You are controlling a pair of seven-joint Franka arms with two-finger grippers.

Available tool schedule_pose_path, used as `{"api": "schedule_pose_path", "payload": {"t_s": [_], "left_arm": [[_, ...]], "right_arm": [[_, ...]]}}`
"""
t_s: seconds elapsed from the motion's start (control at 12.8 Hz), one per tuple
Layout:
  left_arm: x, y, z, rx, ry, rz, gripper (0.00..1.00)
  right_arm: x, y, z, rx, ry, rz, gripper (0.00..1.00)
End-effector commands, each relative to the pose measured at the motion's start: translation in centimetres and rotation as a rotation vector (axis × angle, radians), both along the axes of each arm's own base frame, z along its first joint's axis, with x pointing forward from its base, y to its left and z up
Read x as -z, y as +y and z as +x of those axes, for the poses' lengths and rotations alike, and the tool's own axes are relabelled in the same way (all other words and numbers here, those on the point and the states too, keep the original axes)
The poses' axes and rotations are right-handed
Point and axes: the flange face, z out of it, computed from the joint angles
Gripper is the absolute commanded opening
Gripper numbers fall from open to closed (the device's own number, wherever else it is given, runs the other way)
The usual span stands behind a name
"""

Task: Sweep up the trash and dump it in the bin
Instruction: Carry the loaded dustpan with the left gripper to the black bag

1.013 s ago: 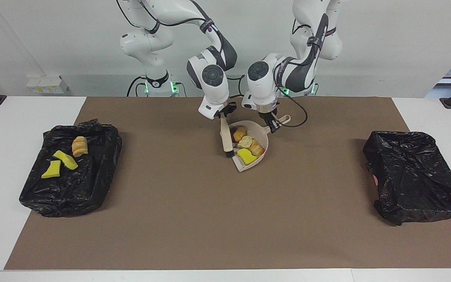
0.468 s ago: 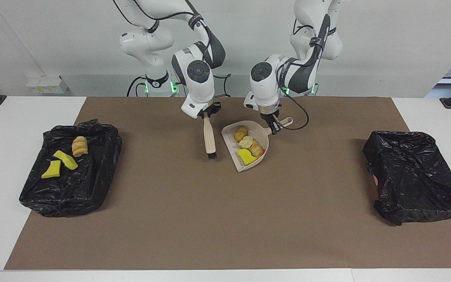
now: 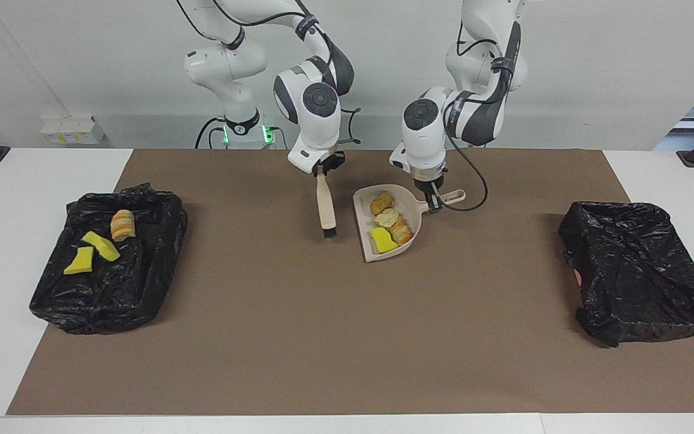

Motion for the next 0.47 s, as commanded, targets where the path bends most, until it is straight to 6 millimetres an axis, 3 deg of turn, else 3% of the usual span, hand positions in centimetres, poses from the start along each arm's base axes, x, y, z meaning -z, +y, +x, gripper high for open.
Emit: {"api": "schedule_pose_path", "payload": {"t_s": [0.0, 0.16, 0.39], "left_arm": [[-2.7, 1.9, 1.1, 0.034, -0.02, -0.015, 0.0], [-4.6, 3.0, 2.2, 0.039, -0.04, -0.029, 0.0], [-8.0, 6.6, 3.5, 0.059, -0.082, -0.035, 0.0]], "right_arm": [[1.9, 3.7, -2.9, 0.027, -0.028, -0.028, 0.0], [3.7, 6.5, -4.7, 0.056, -0.044, -0.034, 0.0], [4.6, 8.5, -6.1, 0.052, -0.058, -0.027, 0.0]]}}
